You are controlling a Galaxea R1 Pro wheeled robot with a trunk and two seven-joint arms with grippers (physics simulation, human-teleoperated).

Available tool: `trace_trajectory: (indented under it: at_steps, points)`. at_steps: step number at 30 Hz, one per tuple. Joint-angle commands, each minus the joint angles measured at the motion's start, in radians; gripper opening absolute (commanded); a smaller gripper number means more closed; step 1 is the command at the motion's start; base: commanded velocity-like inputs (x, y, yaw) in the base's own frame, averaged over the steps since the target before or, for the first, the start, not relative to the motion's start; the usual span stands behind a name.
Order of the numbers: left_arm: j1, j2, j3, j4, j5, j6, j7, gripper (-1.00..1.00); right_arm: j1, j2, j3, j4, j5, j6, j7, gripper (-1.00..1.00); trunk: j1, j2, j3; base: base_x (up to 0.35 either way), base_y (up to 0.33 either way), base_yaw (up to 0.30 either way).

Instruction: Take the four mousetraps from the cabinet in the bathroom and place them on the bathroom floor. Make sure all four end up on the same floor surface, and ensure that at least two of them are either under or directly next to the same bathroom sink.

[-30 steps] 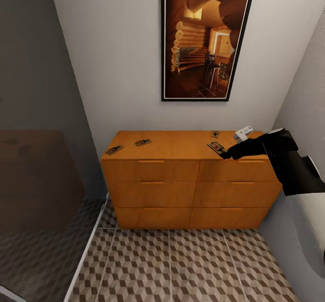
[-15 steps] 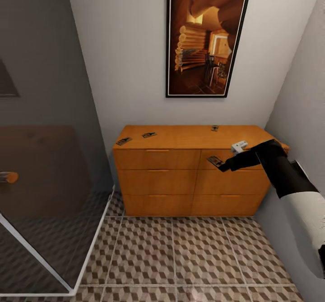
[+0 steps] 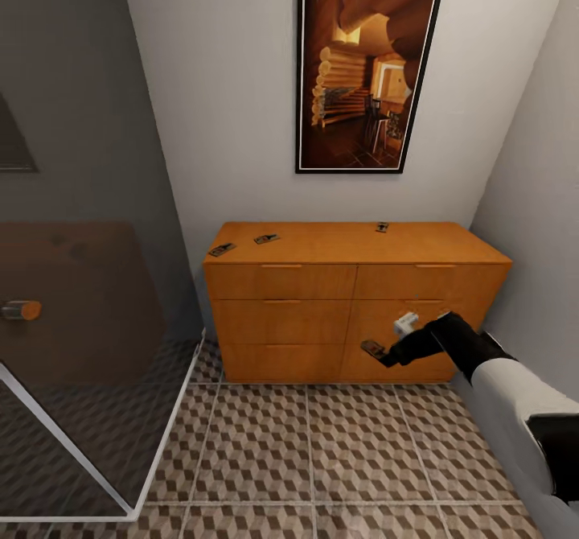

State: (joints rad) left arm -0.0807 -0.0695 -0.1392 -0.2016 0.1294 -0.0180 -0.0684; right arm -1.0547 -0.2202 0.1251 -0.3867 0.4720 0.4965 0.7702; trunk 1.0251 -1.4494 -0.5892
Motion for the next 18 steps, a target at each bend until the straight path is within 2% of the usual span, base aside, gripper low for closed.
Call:
trace_trajectory:
  at_steps: [1,5,6,7,8,11,14,16,18]
  points:
    - [-0.001,0.001,-0.008,0.001,0.011,-0.002,-0.001,1.0,-0.001,0.002,0.0,0.033,0.005,-0.028,-0.006,-1.0,0.0,-0.001,-0.001,-0.001,0.0,0.0]
    - [-0.001,0.001,-0.008,0.001,0.011,-0.002,-0.001,1.0,-0.001,0.006,-0.005,0.237,-0.012,-0.217,-0.083,-1.0,0.0,-0.001,-0.001,0.0,0.0,0.0]
    - [-0.001,0.001,-0.008,0.001,0.011,-0.002,-0.001,1.0,-0.001,0.006,-0.005,0.263,-0.021,-0.241,-0.093,-1.0,0.0,-0.001,-0.001,0.0,0.0,0.0]
    - [-0.001,0.001,-0.008,0.001,0.011,-0.002,-0.001,1.0,0.001,0.005,-0.006,0.302,-0.04,-0.289,-0.11,-1.0,0.0,-0.001,-0.001,0.0,0.0,0.0]
    - [-0.001,0.001,-0.008,0.001,0.011,-0.002,-0.001,1.0,0.009,0.004,-0.008,0.342,-0.087,-0.378,-0.133,-1.0,0.0,-0.001,-0.001,0.0,0.0,0.0]
    - [-0.001,0.001,-0.008,0.001,0.01,-0.002,-0.001,1.0,0.04,0.003,-0.008,0.359,-0.127,-0.462,-0.153,-1.0,0.0,-0.001,-0.001,0.0,0.0,0.0]
    - [-0.001,0.002,-0.008,0.001,0.01,-0.002,-0.001,1.0,0.134,0.003,-0.008,0.366,-0.158,-0.563,-0.214,-1.0,0.0,-0.001,-0.001,0.0,0.0,0.0]
    - [-0.001,0.002,-0.007,-0.001,0.009,-0.002,0.001,1.0,0.215,0.008,-0.007,0.369,-0.183,-0.664,-0.311,-1.0,0.0,-0.001,-0.001,0.0,0.0,0.0]
    - [-0.001,0.003,-0.003,-0.006,0.009,0.0,0.006,1.0,0.294,0.023,-0.007,0.371,-0.201,-0.766,-0.391,-1.0,0.0,-0.001,-0.001,0.0,0.0,0.0]
